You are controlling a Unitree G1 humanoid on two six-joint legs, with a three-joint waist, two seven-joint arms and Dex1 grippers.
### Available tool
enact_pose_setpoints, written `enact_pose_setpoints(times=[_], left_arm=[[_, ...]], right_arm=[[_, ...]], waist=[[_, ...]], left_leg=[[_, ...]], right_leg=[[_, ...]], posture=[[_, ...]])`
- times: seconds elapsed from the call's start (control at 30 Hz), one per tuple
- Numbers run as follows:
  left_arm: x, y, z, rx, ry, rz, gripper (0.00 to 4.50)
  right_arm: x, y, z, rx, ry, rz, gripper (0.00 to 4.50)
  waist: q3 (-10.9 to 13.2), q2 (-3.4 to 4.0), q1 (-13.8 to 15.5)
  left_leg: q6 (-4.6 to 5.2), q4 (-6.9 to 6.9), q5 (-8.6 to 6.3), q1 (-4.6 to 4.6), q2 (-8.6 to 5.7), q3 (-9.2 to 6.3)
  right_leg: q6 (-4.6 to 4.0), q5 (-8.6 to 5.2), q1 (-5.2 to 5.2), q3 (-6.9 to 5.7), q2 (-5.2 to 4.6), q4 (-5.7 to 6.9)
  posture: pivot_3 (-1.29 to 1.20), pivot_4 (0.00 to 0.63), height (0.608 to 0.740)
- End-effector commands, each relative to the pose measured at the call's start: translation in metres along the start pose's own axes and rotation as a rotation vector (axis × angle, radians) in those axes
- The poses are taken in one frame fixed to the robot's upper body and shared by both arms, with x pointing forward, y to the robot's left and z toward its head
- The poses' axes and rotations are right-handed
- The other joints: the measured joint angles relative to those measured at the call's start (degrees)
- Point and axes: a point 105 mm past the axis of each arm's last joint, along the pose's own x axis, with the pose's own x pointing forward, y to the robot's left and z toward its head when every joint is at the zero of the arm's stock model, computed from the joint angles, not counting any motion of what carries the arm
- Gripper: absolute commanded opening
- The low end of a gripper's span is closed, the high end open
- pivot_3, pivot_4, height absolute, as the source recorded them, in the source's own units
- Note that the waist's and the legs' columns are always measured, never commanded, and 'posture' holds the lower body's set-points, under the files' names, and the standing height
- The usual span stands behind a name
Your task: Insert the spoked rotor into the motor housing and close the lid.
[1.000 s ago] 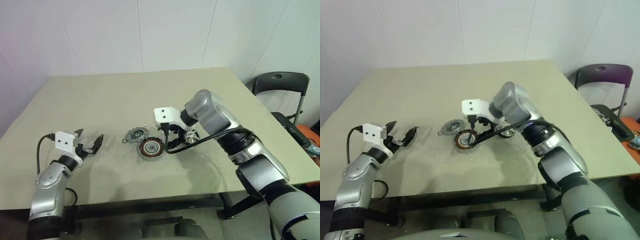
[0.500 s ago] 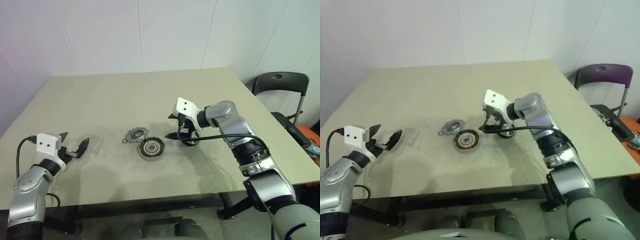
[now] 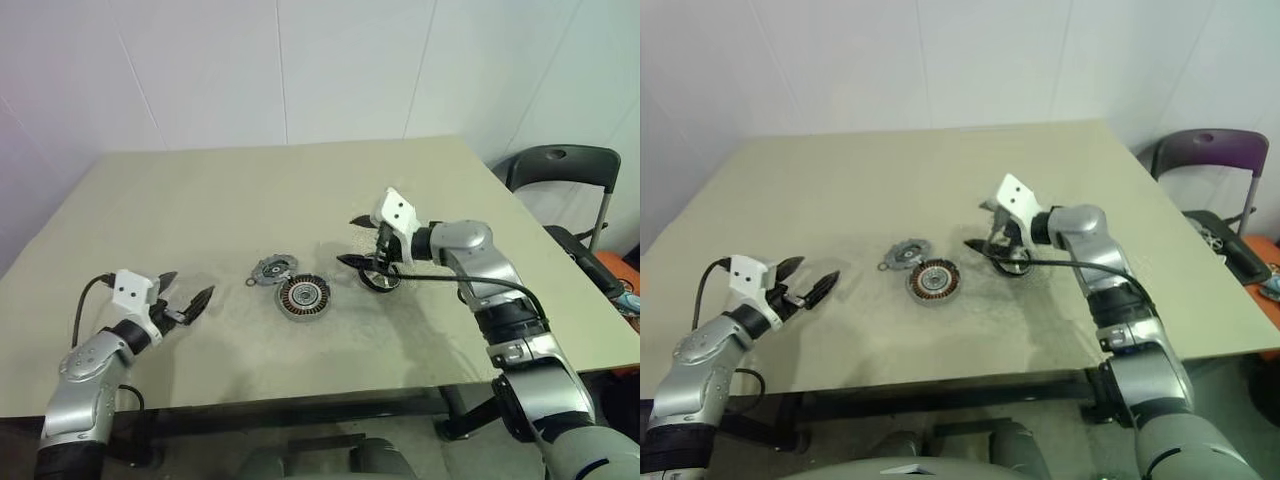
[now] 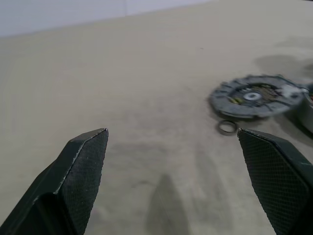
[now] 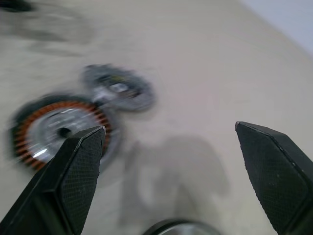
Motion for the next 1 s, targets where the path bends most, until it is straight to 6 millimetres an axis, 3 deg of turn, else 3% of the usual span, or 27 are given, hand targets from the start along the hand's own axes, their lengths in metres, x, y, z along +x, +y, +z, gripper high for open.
enact_pose_setpoints(times=[0.03, 0.33, 1.0], left_arm=[[0.012, -0.002, 0.01, 0.049, -0.024, -0.037, 4.5], [0.039, -0.022, -0.005, 0.032, 0.041, -0.173, 4.5], [0.08, -0.026, -0.014, 0.038, 0.061, -0.236, 4.5]], right_arm=[[-0.011, 0.007, 0.018, -0.035, -0.053, 0.066, 4.46], [-0.016, 0.016, 0.011, -0.003, -0.028, 0.103, 4.46], [-0.015, 0.019, 0.012, -0.008, -0.016, 0.106, 4.46]], waist=[[0.0, 0.0, 0.0], [0.0, -0.01, -0.1], [0.0, -0.02, 1.5]], left_leg=[[0.0, 0.02, 0.0, 0.0, 0.0, -0.01], [0.0, 0.03, 0.0, 0.05, 0.01, 0.0], [0.01, 0.09, 0.0, 0.02, -0.03, -0.01]], right_leg=[[0.0, 0.0, 0.01, 0.0, 0.01, 0.01], [0.01, 0.0, 0.05, 0.0, 0.02, 0.0], [0.09, 0.05, 0.08, -0.01, 0.0, -0.04]], posture=[[0.0, 0.0, 0.74], [0.0, 0.0, 0.74], [0.0, 0.0, 0.74]])
